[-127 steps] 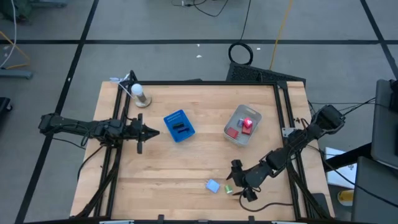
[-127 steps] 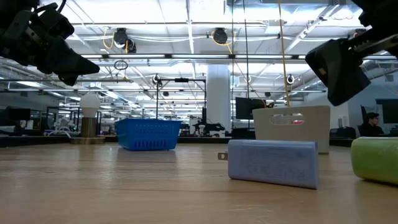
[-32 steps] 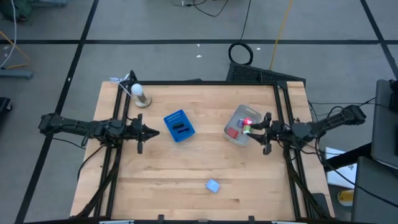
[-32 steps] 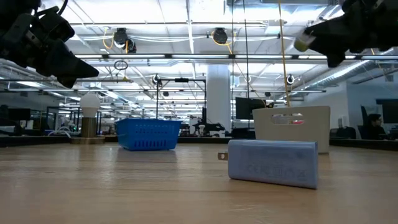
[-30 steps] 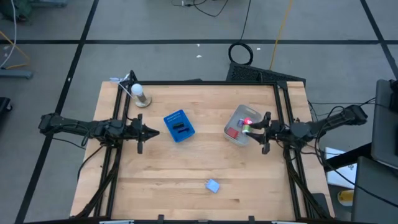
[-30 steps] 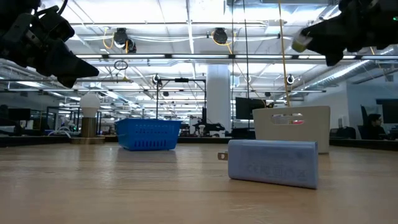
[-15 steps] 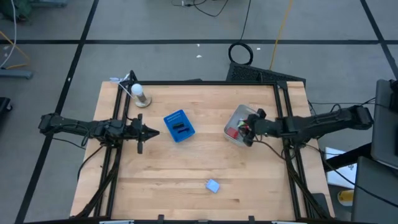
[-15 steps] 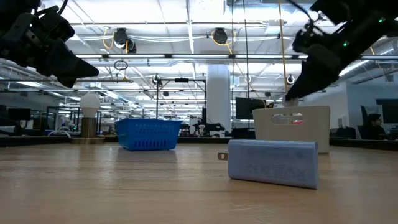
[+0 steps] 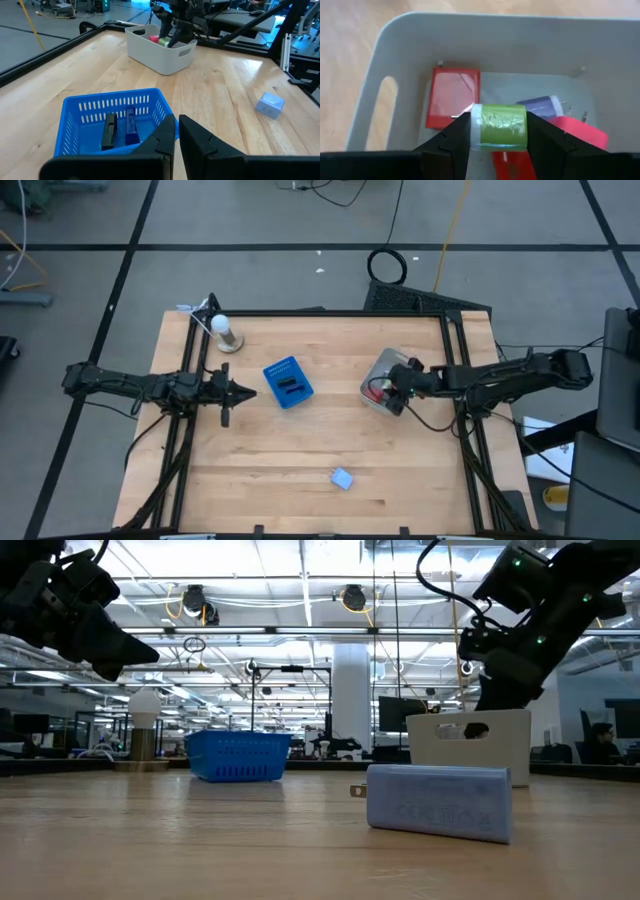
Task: Pick & Place Office items
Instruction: Put the green charger adapter into the gray bin, then put the blue charger adapter into the gray bin
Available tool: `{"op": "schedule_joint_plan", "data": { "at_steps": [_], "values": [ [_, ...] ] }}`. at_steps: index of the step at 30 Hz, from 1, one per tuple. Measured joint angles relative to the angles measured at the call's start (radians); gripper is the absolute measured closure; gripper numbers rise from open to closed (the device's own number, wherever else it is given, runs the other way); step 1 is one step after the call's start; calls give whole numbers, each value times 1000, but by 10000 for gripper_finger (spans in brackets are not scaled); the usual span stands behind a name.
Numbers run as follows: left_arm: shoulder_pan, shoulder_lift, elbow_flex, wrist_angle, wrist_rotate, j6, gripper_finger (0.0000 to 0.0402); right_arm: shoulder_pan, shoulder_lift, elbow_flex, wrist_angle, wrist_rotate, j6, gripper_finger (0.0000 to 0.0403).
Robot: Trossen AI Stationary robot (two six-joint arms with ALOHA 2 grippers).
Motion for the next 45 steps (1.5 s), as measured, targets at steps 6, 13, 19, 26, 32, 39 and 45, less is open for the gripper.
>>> {"op": "schedule_joint_plan", "data": {
  "at_steps": [6,13,19,26,32,39,45],
  "values": [
    [0,0,0,0,0,0,378,3,0,0,12,-16,10,178],
    [0,0,0,-1,1,0,378,3,-15,0,24,-15,18,105],
    [0,0,0,-2,1,0,378,7,-91,0,32,-15,0,110],
    [0,0,0,-6,29,-1,378,85,-293,-46,321,-13,-113,148],
    [0,0,0,-6,37,-10,378,160,-457,-128,430,21,-156,215],
    [0,0,0,-5,62,-25,378,205,-640,-284,546,41,-197,338],
    [0,0,0,-5,72,-25,378,193,-824,-359,524,-18,-213,397]
  ]
}}
